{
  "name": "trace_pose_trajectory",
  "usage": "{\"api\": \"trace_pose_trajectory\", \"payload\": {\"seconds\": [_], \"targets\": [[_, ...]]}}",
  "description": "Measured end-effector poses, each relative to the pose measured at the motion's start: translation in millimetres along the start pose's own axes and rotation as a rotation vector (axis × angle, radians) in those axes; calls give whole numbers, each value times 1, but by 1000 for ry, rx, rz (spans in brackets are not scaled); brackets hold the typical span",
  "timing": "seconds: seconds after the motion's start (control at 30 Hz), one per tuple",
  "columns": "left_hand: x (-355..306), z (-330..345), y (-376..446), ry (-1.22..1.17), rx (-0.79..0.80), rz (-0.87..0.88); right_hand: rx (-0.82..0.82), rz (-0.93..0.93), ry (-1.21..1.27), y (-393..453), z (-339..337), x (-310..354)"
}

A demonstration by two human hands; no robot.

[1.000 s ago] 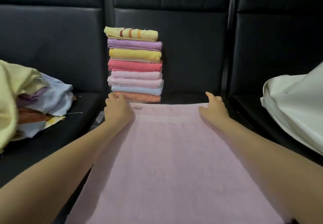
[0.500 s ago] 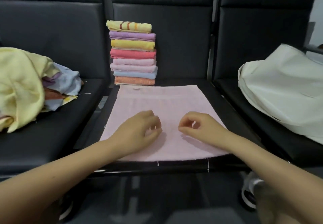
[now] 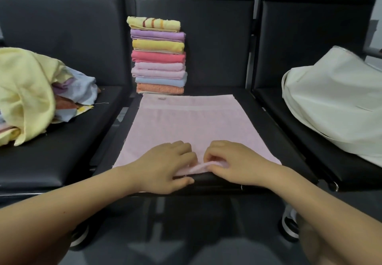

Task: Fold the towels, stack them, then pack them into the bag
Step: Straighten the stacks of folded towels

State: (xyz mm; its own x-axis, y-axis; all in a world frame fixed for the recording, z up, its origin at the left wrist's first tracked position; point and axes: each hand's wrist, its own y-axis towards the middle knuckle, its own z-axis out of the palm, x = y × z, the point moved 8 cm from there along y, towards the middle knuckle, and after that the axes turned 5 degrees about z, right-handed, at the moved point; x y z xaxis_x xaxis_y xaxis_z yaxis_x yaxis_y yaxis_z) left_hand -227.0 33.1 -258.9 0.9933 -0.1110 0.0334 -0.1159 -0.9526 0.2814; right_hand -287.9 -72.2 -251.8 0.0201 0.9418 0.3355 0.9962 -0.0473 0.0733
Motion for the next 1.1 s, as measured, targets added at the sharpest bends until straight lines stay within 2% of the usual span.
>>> {"api": "trace_pose_trajectory", "payload": {"seconds": [0.1,0.27,0.43,0.53,0.6,0.7,0.8,0.87,0.97,1.1], "targets": [[12,-6,6,-45,-44,-134,-54,29,17,4,-5,-4],[38,-20,21,-29,-94,-315,-23,129,-176,16,-10,-15],[72,-30,20,139,31,-387,-146,347,-152,19,-42,-55],[96,-31,4,106,53,-480,-250,438,-22,16,-58,-77],[109,-32,-10,2,24,-541,-331,483,128,14,-67,-90],[118,-39,-31,-251,-103,-637,-467,571,496,-1,-73,-110],[115,-40,-45,-484,-226,-713,-493,606,738,-12,-65,-118],[106,-39,-49,-544,-234,-705,-465,619,761,-15,-56,-118],[98,-40,-53,-575,-219,-684,-401,635,639,-21,-46,-114],[106,-43,-55,-466,-149,-678,-394,577,597,-29,-46,-112]]}}
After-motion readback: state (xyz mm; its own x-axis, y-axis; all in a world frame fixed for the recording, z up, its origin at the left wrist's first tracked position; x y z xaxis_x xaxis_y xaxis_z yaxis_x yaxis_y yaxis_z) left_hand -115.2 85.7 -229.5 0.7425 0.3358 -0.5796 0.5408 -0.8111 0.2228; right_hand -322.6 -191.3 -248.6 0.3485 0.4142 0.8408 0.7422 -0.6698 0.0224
